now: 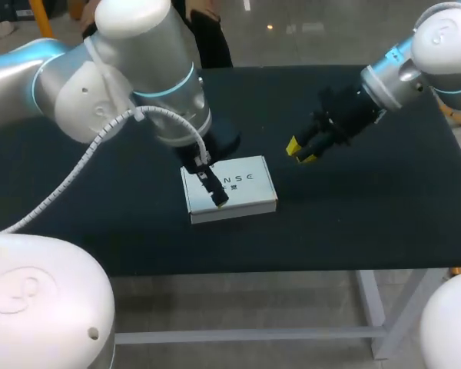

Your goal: Assemble the packaging by folding the flat box into shape, placing the metal phone stand inside, and closing the box properly

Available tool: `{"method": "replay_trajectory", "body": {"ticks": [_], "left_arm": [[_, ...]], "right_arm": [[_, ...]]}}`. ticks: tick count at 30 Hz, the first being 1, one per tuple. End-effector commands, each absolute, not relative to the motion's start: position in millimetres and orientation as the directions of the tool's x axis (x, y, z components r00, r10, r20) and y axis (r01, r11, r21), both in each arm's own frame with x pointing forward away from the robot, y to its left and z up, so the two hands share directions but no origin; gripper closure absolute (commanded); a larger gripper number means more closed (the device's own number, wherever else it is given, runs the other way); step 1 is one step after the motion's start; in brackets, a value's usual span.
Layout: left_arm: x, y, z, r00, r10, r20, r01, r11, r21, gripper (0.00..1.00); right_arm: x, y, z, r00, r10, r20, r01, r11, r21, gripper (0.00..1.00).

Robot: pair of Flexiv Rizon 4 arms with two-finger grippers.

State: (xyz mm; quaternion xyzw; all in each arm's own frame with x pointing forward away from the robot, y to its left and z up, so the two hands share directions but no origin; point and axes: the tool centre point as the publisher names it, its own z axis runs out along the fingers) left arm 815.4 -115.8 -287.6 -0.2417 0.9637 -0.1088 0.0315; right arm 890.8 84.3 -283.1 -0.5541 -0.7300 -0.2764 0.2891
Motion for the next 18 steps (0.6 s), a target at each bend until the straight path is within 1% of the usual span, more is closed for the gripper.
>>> {"method": "replay_trajectory", "body": {"ticks": [1,4,5,6,7,18], "left_arm": [[812,-124,-274,-0.847,-0.53,0.035,-0.531,0.843,-0.088,0.0],[802,-128,-272,-0.799,-0.599,0.049,-0.601,0.796,-0.069,0.0],[799,-129,-270,-0.774,-0.632,0.029,-0.633,0.772,-0.061,0.0],[796,-130,-269,-0.741,-0.671,0.005,-0.671,0.741,-0.035,0.0],[796,-130,-269,-0.741,-0.671,0.005,-0.671,0.741,-0.035,0.0],[796,-130,-269,-0.741,-0.671,0.005,-0.671,0.741,-0.035,0.0]], "right_arm": [[877,66,-263,-0.339,0.654,0.677,0.93,0.125,0.345,0.0],[878,55,-260,-0.416,0.655,0.631,0.883,0.123,0.454,0.0],[880,50,-259,-0.4,0.66,0.635,0.879,0.081,0.469,0.0],[885,45,-258,-0.353,0.675,0.648,0.88,0.005,0.475,0.0],[892,39,-257,-0.285,0.702,0.653,0.887,-0.066,0.458,0.0],[892,39,-257,-0.285,0.702,0.653,0.887,-0.066,0.458,0.0]]}}
